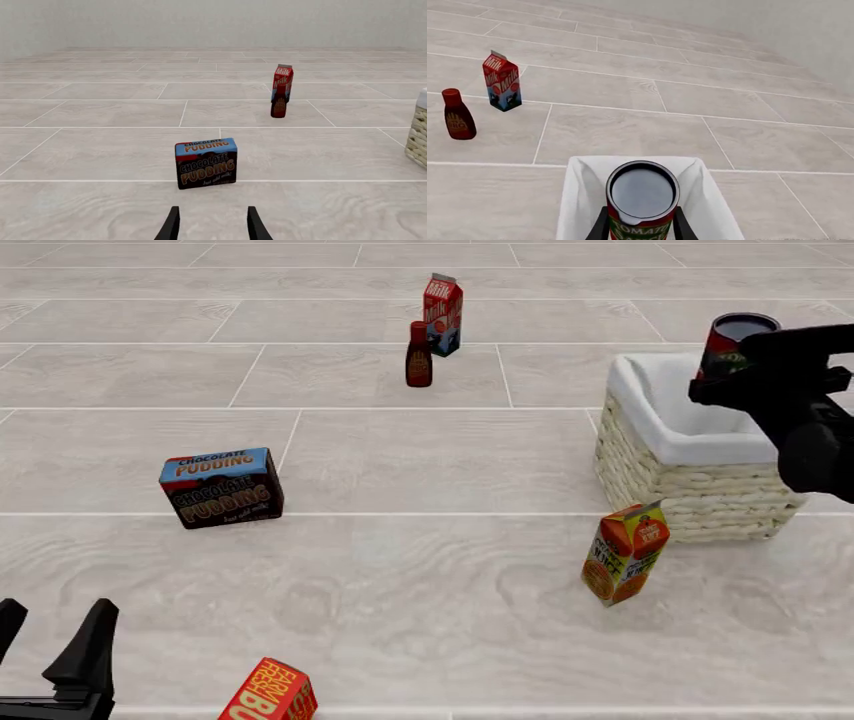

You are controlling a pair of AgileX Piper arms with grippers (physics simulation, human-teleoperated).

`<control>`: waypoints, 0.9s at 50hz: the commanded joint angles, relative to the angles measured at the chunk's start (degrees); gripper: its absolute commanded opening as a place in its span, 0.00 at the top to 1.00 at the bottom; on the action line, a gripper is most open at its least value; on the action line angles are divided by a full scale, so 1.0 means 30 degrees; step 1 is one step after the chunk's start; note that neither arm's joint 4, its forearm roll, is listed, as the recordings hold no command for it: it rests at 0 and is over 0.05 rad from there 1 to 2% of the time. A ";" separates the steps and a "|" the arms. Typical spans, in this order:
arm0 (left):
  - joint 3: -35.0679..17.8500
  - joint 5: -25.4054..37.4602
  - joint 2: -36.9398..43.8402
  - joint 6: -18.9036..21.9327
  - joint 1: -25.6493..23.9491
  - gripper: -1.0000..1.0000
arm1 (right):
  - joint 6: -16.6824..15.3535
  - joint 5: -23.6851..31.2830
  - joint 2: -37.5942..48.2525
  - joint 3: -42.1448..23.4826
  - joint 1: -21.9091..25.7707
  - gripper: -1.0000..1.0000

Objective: Pick the tomato sauce and place it in the basket.

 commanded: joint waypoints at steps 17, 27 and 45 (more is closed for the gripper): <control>0.0000 0.0000 0.0000 0.0000 0.0000 0.00 | 0.0594 -0.0273 0.0803 -0.0358 -0.0351 1.00; 0.0000 0.0000 0.0000 0.0000 0.0000 0.00 | 0.0604 -0.0372 0.1243 -0.0584 -0.0267 1.00; 0.0000 0.0000 0.0000 0.0000 0.0000 0.00 | 0.0556 -0.0288 0.1934 -0.1077 -0.0165 1.00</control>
